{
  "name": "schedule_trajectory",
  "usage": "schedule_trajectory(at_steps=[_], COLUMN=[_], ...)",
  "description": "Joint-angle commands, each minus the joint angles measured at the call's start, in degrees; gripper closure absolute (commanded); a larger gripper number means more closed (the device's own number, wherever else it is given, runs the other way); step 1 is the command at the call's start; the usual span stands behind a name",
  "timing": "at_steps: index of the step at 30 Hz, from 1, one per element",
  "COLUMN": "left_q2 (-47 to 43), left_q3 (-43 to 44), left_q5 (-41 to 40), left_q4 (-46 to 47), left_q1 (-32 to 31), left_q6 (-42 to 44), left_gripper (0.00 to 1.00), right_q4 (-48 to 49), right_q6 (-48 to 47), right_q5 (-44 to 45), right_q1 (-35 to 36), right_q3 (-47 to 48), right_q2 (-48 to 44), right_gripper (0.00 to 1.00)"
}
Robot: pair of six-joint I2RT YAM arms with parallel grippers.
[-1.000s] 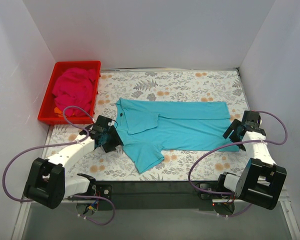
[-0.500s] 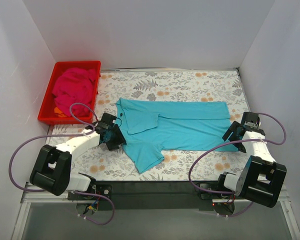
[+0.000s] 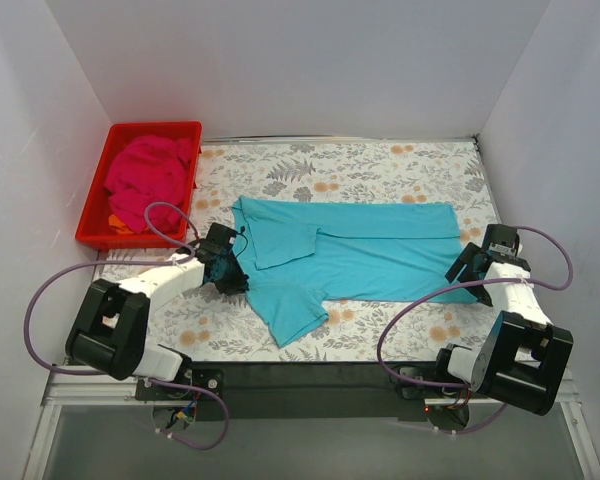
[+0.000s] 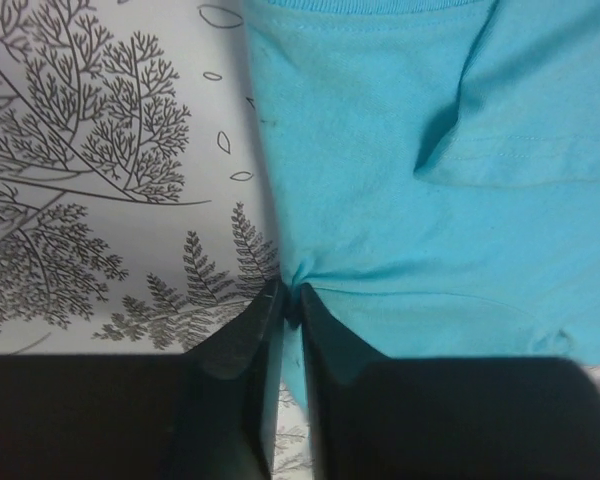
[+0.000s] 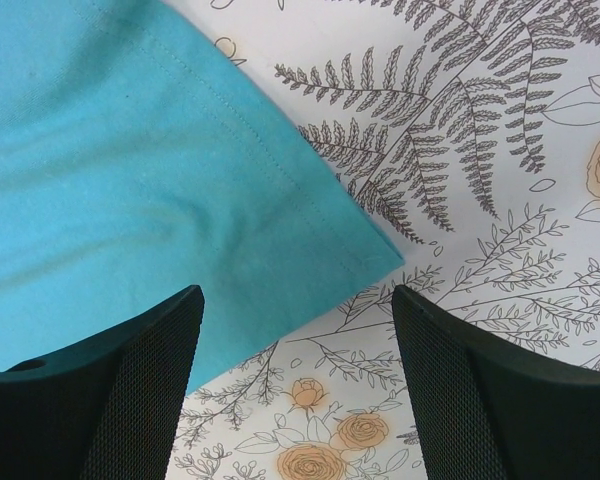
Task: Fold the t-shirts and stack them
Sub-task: Fold the tshirt
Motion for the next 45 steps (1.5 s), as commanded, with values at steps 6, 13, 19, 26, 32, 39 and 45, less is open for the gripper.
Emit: schedule_trajectory(at_steps=[6, 13, 19, 26, 32, 39, 45], left_q2=[-1.99, -3.23, -3.85, -4.2, -4.9, -5.16, -6.22], left_q3=[1.71, 2.59, 2.86, 2.85, 2.68, 3.21, 2.68], left_q5=[-5.58, -5.68, -5.41, -5.15, -6.11, -6.46, -6.11], left_q4=[-3.91, -5.93, -6.81, -7.25, -8.04, -8.57, -8.13], left_q1=[-0.35, -0.35, -0.27, -0.35, -0.35, -0.27, -0.35], left_q6=[3.09, 4.5, 5.12, 4.41, 4.06, 4.33, 4.24], left_gripper=[1.0, 1.0, 1.0, 1.0, 1.0, 1.0, 1.0], right_q4=[0.33, -0.38, -1.26, -0.82, -0.73, -1.35, -3.71], right_q6=[0.55, 1.25, 1.7, 1.96, 1.26, 0.11, -0.94], right_q5=[0.94, -1.34, -2.84, -5.03, -6.18, -8.37, -6.09], right_q1=[-3.39, -6.21, -6.39, -6.48, -6.48, -6.48, -6.48], right_q3=[-0.35, -0.61, -1.14, -2.45, -2.37, -1.05, -0.26], right_q2=[0.77, 3.93, 5.69, 7.36, 6.66, 5.96, 5.87], right_gripper=[0.31, 0.31, 0.32, 0.39, 0.59, 0.92, 0.94])
